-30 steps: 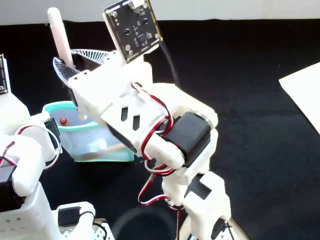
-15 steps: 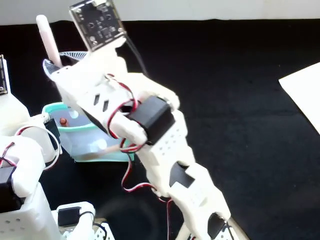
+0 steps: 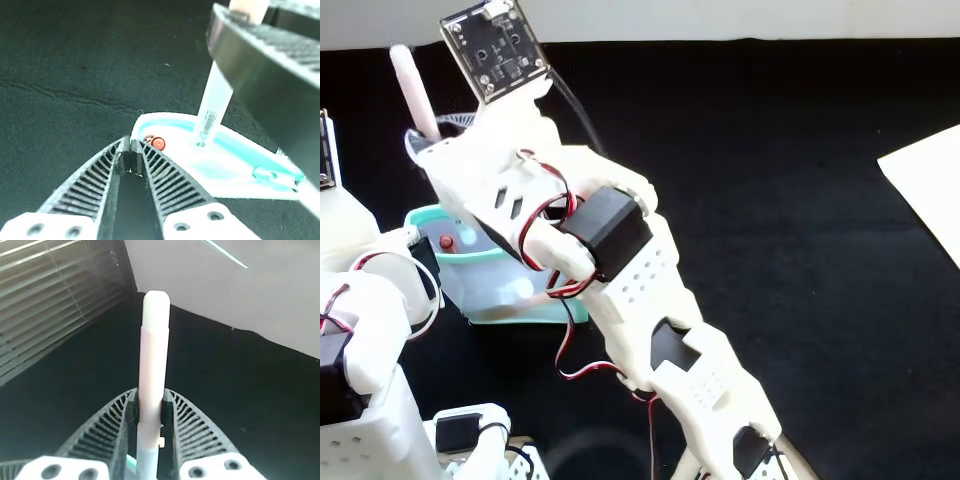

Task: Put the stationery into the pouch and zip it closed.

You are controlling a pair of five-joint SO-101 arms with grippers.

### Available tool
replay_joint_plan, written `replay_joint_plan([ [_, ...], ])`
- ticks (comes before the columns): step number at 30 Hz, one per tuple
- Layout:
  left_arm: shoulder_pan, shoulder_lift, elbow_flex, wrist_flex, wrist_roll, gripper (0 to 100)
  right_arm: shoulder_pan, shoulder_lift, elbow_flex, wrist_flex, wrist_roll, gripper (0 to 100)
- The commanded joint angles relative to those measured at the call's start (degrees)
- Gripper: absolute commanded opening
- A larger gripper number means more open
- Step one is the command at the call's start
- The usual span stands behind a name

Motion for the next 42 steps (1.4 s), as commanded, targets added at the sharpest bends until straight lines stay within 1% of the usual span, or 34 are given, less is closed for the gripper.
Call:
replay_joint_plan([
  [1, 1.3, 0.8, 2.7, 2.2, 0.5, 1, -0.6, -0.7, -6.6, 0.4, -1.7, 0.5],
  [7, 1.3, 0.8, 2.6, 2.2, 0.5, 1, -0.7, -0.7, -6.6, 1.6, -1.7, 0.6],
  [13, 1.2, 0.8, 2.6, 2.1, 0.5, 1, -3.5, -1.1, -6.7, 4.5, -1.6, 0.6],
  [18, 1.1, 0.8, 2.6, 2.0, 0.5, 1, -4.8, -6.6, -6.7, 8.6, -1.5, 0.7],
  [20, 1.1, 0.8, 2.6, 2.0, 0.5, 1, -4.7, -8.4, -6.6, 9.2, -1.5, 3.6],
  [24, 1.1, 0.8, 2.6, 2.1, 0.5, 1, -4.6, -8.6, -6.6, 10.1, -1.5, 13.2],
  [34, 1.1, 0.8, 2.6, 2.2, 0.5, 1, -4.5, -8.7, -6.6, 10.5, -1.5, 14.2],
  [35, 1.1, 0.8, 2.6, 2.2, 0.5, 1, -3.8, -8.7, -6.6, 10.3, -1.5, 14.2],
  [38, 1.1, 0.8, 2.6, 2.2, 0.5, 1, 1.4, -8.8, -6.6, 9.4, -1.6, 14.2],
  [41, 1.1, 0.8, 2.6, 2.2, 0.5, 1, 8.6, -8.7, -6.5, 9.5, -2.5, 14.2],
  [42, 1.1, 0.8, 2.6, 2.1, 0.5, 1, 11.0, -8.7, -6.5, 10.2, -4.5, 14.5],
])
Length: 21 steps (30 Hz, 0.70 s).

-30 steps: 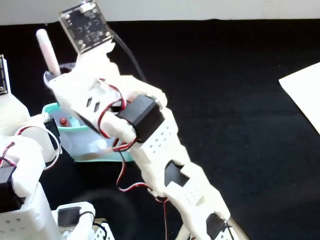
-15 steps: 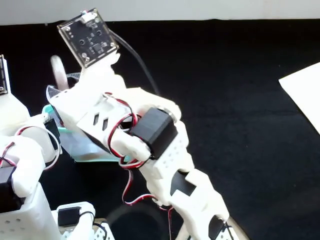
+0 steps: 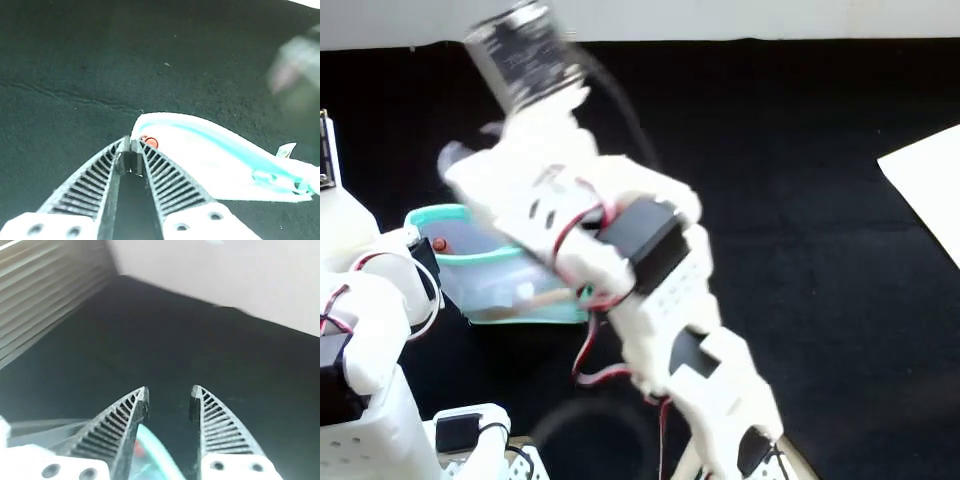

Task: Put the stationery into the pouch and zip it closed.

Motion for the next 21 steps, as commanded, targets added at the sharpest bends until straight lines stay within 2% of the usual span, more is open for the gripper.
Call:
replay_joint_plan([
  [1, 1.1, 0.8, 2.6, 2.1, 0.5, 1, 9.8, -3.2, -6.5, 0.5, -5.4, 14.5],
  [4, 1.2, 0.7, 2.6, 2.1, 0.5, 1, 18.5, -3.3, -6.5, 1.5, -10.1, 14.6],
  [9, 1.2, 0.7, 2.6, 2.1, 0.5, 1, 27.9, -2.9, -6.2, 2.6, -4.8, 14.6],
  [16, 1.2, 0.7, 2.6, 2.0, 0.5, 1, 30.9, -3.6, 11.3, 2.7, 12.8, 14.6],
  [21, 1.3, 0.7, 2.6, 2.0, 0.5, 1, 33.4, -11.9, 30.7, 2.7, 13.9, 14.6],
])
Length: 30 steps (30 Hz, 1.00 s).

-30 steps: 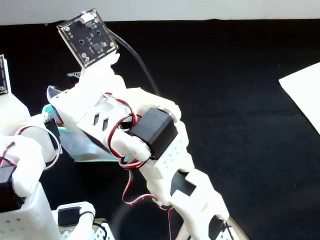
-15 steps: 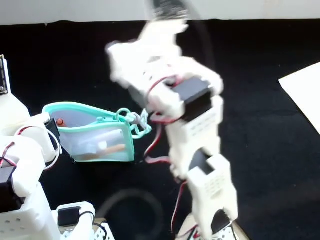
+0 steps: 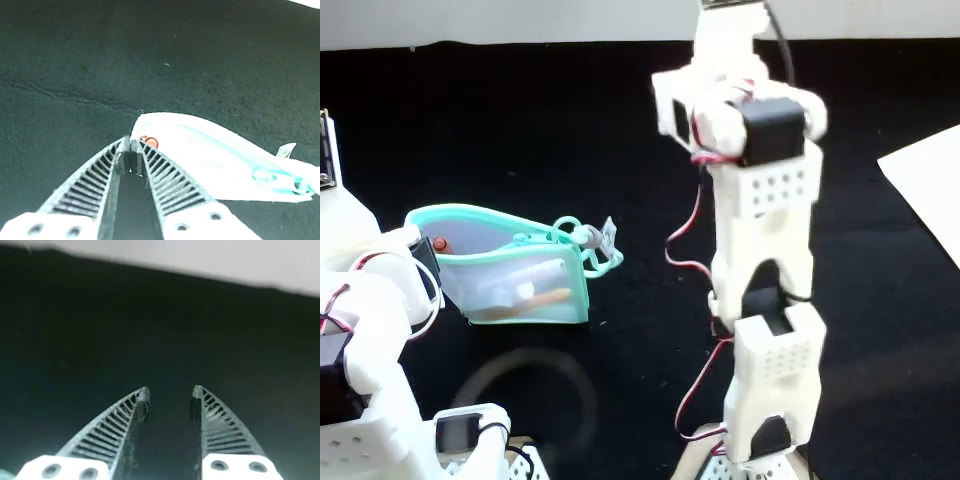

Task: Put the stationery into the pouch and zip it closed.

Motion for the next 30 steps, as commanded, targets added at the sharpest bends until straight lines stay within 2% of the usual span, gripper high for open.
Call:
replay_joint_plan([
  [1, 1.3, 0.7, 2.6, 2.0, 0.5, 1, 3.3, -10.6, 13.4, 0.7, 1.1, 14.6],
  [4, 1.3, 0.7, 2.7, 2.1, 0.5, 1, 7.6, -20.2, 27.4, 0.7, 1.1, 14.6],
  [7, 1.3, 0.7, 2.7, 2.1, 0.5, 1, 8.0, -30.3, 45.3, 0.6, 1.8, 14.6],
  [10, 1.3, 0.8, 2.7, 2.0, 0.4, 1, 5.1, -41.1, 61.6, -2.3, 3.5, 14.6],
  [16, 1.3, 0.8, 2.7, 2.0, 0.3, 1, -2.9, -66.4, 90.9, -18.6, 11.1, 14.6],
  [19, 1.3, 0.8, 2.7, 2.0, 0.3, 1, -6.2, -69.1, 100.8, -22.3, 11.5, 16.4],
  [23, 1.3, 0.8, 2.7, 2.0, 0.3, 1, -8.0, -69.6, 109.4, -31.5, 8.6, 27.5],
  [27, 1.3, 0.8, 2.7, 2.2, 0.3, 1, -11.6, -69.4, 116.0, -39.5, 8.0, 28.2],
  [30, 1.3, 0.8, 3.7, 2.0, 0.3, 1, -15.1, -69.7, 117.9, -41.2, 7.9, 28.2],
])
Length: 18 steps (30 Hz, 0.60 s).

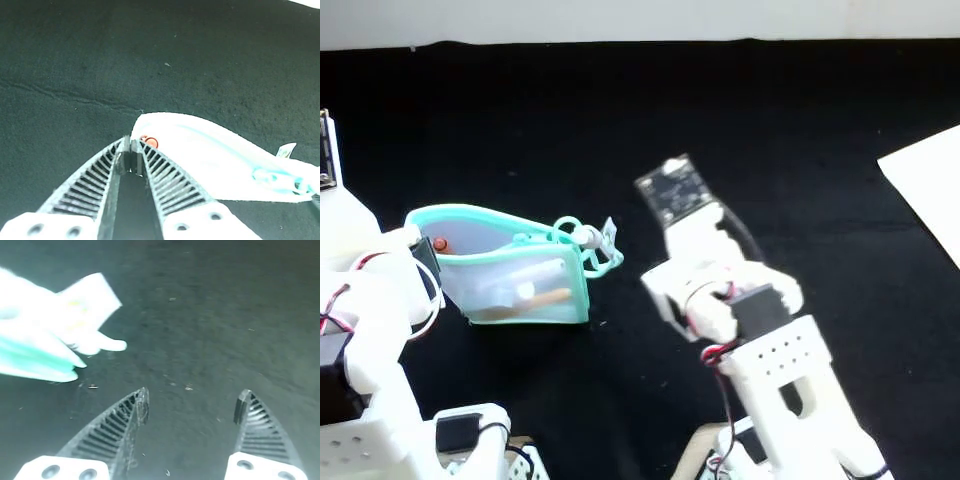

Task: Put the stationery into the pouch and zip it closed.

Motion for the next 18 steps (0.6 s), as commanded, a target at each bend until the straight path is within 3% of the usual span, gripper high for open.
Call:
replay_joint_plan([
  [1, 1.3, 0.8, 4.4, 2.0, 0.3, 1, -3.5, -1.4, 0.9, -2.9, -0.6, 28.2],
  [15, 1.3, 0.8, 6.0, 1.9, 0.2, 1, -7.8, -1.5, -0.1, -0.5, -0.8, 28.2],
  [18, 1.3, 0.8, 6.0, 1.9, 0.2, 1, -7.8, -1.5, -2.2, -0.4, -5.1, 28.2],
])
